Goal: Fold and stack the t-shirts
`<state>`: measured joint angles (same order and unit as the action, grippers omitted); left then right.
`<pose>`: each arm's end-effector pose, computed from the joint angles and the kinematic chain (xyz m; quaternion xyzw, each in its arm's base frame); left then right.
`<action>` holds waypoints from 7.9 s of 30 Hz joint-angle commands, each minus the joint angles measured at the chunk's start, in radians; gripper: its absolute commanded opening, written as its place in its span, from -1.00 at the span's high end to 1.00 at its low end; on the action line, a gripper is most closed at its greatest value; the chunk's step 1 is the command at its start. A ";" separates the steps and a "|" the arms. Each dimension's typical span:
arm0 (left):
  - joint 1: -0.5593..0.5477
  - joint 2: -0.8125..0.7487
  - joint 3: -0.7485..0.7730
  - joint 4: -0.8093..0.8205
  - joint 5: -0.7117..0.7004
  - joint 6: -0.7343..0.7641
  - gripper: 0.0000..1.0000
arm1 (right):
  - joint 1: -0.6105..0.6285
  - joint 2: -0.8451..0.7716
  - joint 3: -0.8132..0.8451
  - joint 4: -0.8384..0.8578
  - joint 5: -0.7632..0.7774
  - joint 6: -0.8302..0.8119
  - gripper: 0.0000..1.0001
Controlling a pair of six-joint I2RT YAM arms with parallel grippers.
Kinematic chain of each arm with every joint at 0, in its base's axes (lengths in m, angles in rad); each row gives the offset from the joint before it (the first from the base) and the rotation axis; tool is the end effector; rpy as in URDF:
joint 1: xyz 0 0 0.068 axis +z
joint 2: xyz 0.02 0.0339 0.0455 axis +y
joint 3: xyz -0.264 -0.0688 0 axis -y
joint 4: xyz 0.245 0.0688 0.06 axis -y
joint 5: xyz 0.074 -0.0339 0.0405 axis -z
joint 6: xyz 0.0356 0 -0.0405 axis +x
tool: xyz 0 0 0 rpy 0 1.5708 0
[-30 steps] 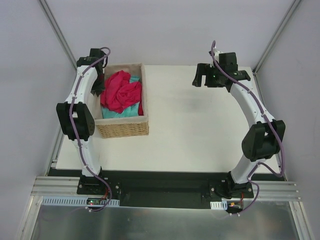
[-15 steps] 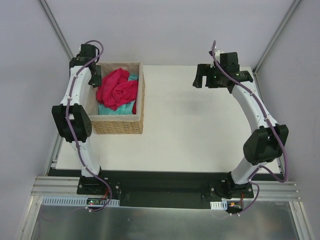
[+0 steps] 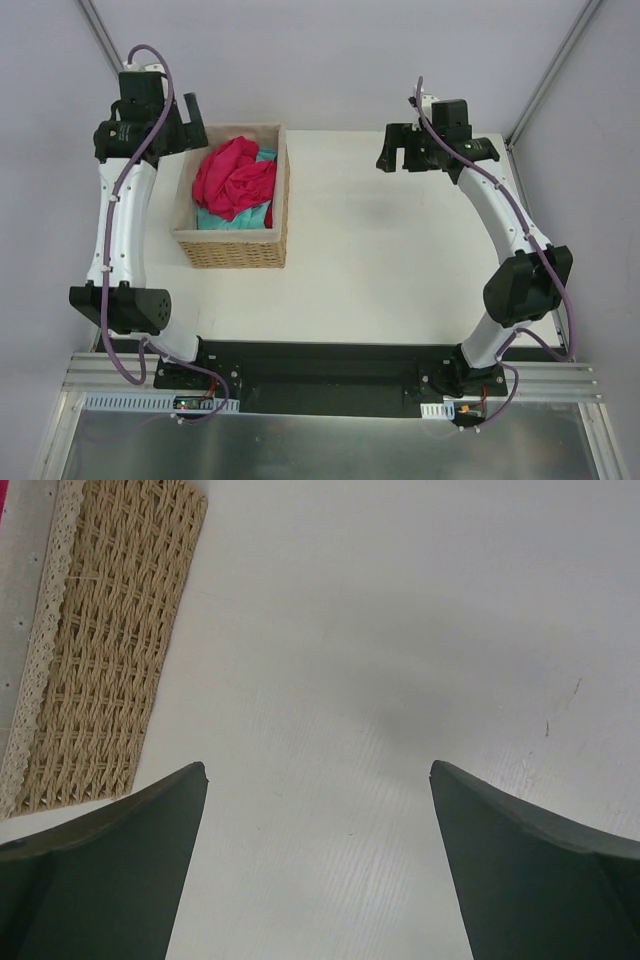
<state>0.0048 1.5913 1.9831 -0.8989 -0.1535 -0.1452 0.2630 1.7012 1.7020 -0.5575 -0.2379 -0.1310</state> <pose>0.3243 0.0070 0.4734 -0.1032 0.8540 0.0305 0.5090 0.3758 0.1099 0.3781 -0.2264 0.8399 0.1353 0.4743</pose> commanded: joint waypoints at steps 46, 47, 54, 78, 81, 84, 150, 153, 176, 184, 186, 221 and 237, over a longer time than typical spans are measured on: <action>-0.485 0.125 -0.357 -0.040 0.077 -0.212 1.00 | 0.039 0.003 -0.010 0.093 -0.014 0.024 -0.96; -0.483 0.128 -0.339 -0.046 0.063 -0.209 1.00 | 0.039 0.003 -0.007 0.091 -0.008 0.022 -0.96; -0.456 0.182 -0.291 -0.107 -0.089 -0.162 1.00 | 0.042 0.003 0.004 0.077 -0.001 0.013 -0.96; -0.057 0.346 -0.014 -0.146 -0.144 -0.060 1.00 | 0.045 -0.040 -0.047 0.053 0.000 0.011 -0.96; -0.025 0.355 0.011 -0.115 -0.139 -0.015 1.00 | 0.047 -0.031 -0.022 0.030 -0.003 0.001 -0.96; -0.011 0.389 0.065 -0.098 -0.123 0.105 1.00 | 0.045 -0.026 -0.012 0.027 -0.011 0.005 -0.96; 0.190 0.426 0.200 0.104 -0.229 0.041 -0.98 | 0.168 0.029 0.251 -0.196 0.107 -0.058 -0.97; 0.190 0.406 0.213 0.117 -0.173 0.030 -0.98 | 0.173 0.026 0.248 -0.191 0.107 -0.059 -0.97; 0.178 0.232 0.055 0.229 -0.001 -0.060 -0.24 | 0.076 0.064 0.142 0.045 0.129 0.001 -0.93; 0.158 0.455 0.230 0.235 -0.112 -0.080 -0.08 | 0.064 -0.006 0.039 0.045 0.112 0.008 -0.93; 0.158 0.495 0.259 0.236 -0.104 -0.079 -0.09 | 0.065 -0.023 0.019 0.047 0.098 0.008 -0.93; 0.136 0.618 0.178 0.324 -0.006 -0.146 1.00 | 0.045 -0.029 0.027 0.004 0.052 0.030 -0.93; 0.084 0.349 0.477 0.356 0.199 0.053 1.00 | 0.055 -0.023 0.008 0.056 -0.031 0.093 -0.93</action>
<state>0.0853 2.0525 2.4107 -0.5846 -0.1619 -0.1608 0.3119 1.6951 1.6886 -0.5468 -0.2321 -0.0628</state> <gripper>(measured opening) 0.003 0.966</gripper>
